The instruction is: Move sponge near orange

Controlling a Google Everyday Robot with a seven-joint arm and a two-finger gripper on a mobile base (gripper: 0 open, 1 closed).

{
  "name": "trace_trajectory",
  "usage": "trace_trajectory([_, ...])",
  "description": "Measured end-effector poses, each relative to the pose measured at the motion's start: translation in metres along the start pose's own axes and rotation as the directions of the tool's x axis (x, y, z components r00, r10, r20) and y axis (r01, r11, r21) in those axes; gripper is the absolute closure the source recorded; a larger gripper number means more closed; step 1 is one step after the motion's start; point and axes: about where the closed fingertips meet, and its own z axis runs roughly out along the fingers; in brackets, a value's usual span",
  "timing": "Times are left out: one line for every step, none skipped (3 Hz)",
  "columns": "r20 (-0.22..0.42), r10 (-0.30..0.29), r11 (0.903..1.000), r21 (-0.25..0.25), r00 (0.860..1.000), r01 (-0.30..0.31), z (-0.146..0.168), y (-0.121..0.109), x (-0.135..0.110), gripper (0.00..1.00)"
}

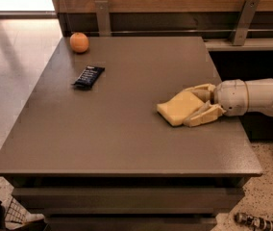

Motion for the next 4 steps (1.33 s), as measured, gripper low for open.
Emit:
trace_trajectory([0.000,0.000,1.0000,0.000,1.000,0.000,0.000,0.000,0.000,1.00])
trace_trajectory([0.000,0.000,1.0000,0.000,1.000,0.000,0.000,0.000,0.000,1.00])
trace_trajectory([0.000,0.000,1.0000,0.000,1.000,0.000,0.000,0.000,0.000,1.00])
trace_trajectory([-0.030,0.027,0.9992,0.032,0.999,-0.026,-0.012,-0.020,-0.011,1.00])
